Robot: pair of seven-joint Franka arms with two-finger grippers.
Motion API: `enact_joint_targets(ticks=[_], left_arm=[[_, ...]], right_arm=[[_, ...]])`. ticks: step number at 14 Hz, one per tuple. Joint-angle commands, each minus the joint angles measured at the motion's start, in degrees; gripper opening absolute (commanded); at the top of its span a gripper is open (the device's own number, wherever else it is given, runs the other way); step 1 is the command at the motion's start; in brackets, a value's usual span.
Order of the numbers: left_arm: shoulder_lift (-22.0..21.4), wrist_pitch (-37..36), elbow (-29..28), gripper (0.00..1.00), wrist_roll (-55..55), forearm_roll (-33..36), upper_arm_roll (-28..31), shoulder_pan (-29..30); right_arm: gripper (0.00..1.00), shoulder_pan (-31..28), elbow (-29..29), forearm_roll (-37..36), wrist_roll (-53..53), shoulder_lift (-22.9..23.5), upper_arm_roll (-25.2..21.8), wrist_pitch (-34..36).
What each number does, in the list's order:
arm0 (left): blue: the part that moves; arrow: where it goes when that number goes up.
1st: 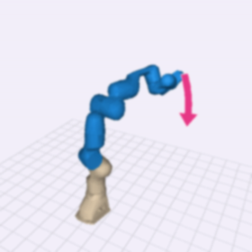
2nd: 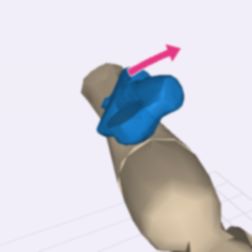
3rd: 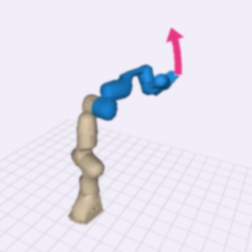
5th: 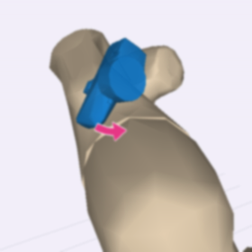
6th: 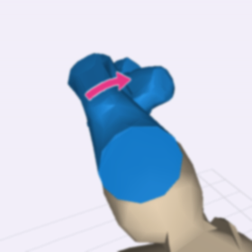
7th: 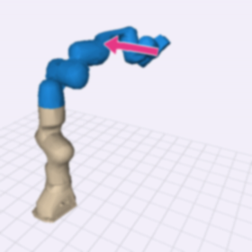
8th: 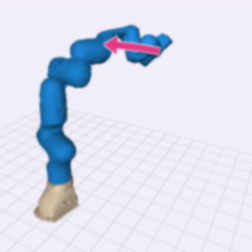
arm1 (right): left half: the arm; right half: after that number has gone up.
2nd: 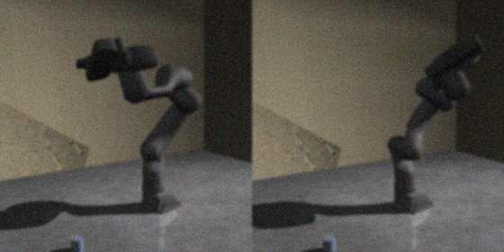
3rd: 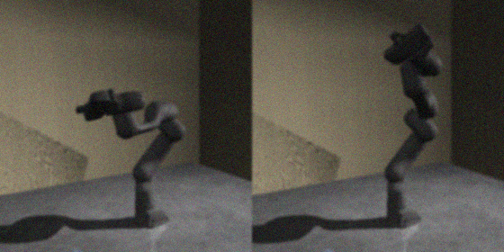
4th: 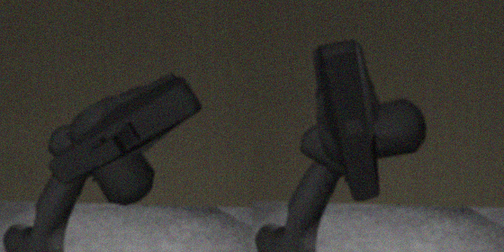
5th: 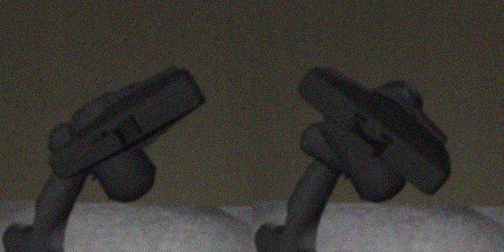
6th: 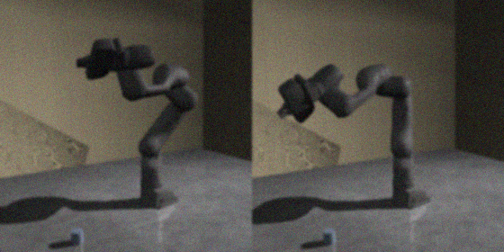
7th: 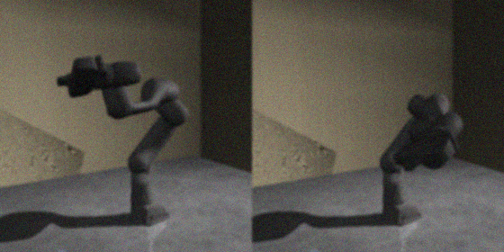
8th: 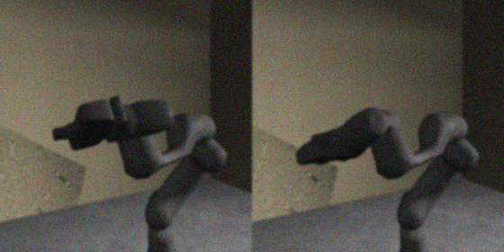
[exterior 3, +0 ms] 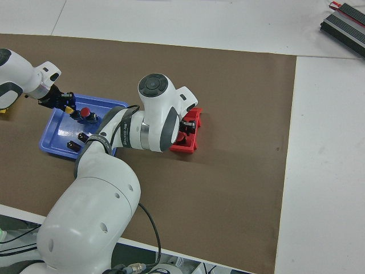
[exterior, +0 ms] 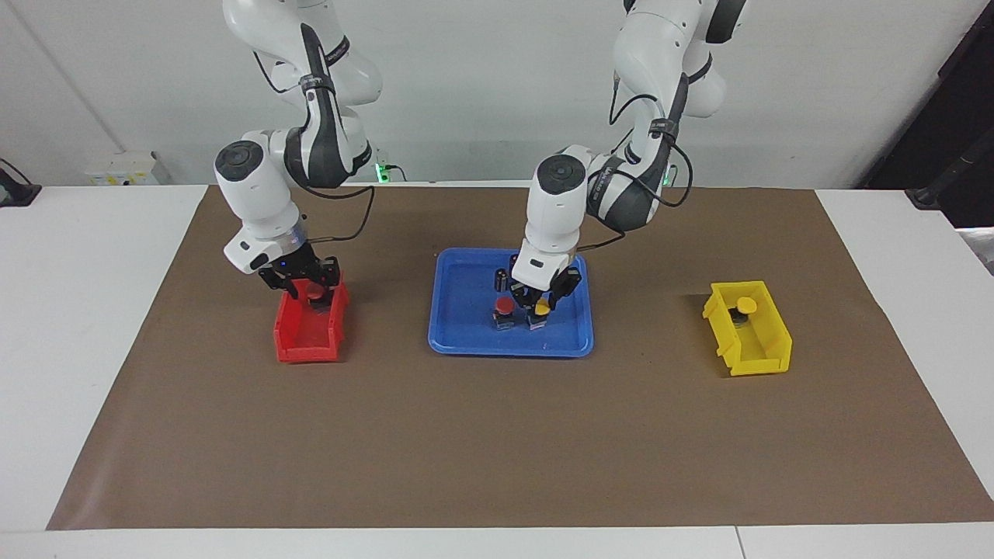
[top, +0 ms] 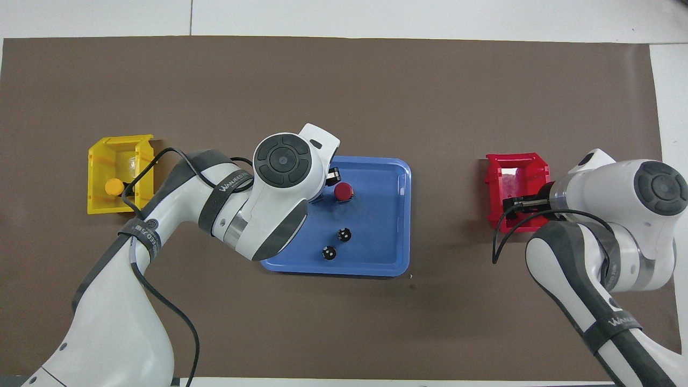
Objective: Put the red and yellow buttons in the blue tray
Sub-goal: 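Place a yellow button with the left gripper while the right gripper grasps red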
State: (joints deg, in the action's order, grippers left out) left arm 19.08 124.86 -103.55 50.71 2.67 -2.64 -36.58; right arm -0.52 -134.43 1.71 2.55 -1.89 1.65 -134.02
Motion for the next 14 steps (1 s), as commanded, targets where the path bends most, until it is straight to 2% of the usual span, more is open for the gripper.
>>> enact_joint_targets(ticks=[1,3,5,6,7,8,9,11,14], left_arm=[[-1.14,-1.98,0.01,1.00,0.27,1.20,1.06,-0.95],[-5.25,-8.02,1.06,1.00,-2.17,1.29,1.32,1.05],[-9.39,-14.01,0.55,1.00,-18.27,1.20,1.50,7.54],[-10.02,-14.90,0.54,1.00,-25.67,1.20,1.50,11.31],[-10.81,-15.35,0.54,1.00,-31.49,1.20,1.50,15.44],[-11.34,-15.79,0.63,1.00,-34.68,1.20,1.50,18.70],[-12.56,-15.97,0.63,1.00,-38.19,1.20,1.41,21.78],[-15.90,-18.41,0.63,1.00,-47.76,1.03,1.41,28.46],[-18.28,-20.09,0.63,1.00,-55.17,0.94,1.59,32.87]], right_arm=[[0.72,-1.50,-1.97,1.19,2.37,-1.80,0.55,-1.33],[0.64,-1.50,-2.49,1.19,3.07,-1.89,0.55,-1.33],[0.46,-1.50,-2.59,1.19,3.60,-1.97,0.55,-1.33],[0.39,-1.50,-2.59,1.19,3.60,-1.97,0.55,-1.24],[0.32,-1.41,-2.41,1.10,3.60,-1.89,0.55,-1.24],[0.30,-1.33,-1.19,1.02,3.69,-1.63,0.55,-0.28],[0.30,-1.06,1.69,0.58,3.95,-0.93,0.55,1.81],[0.30,-0.80,11.51,-1.26,3.95,1.88,0.55,12.50],[0.30,1.56,27.77,-3.73,2.64,6.88,0.98,27.02]])
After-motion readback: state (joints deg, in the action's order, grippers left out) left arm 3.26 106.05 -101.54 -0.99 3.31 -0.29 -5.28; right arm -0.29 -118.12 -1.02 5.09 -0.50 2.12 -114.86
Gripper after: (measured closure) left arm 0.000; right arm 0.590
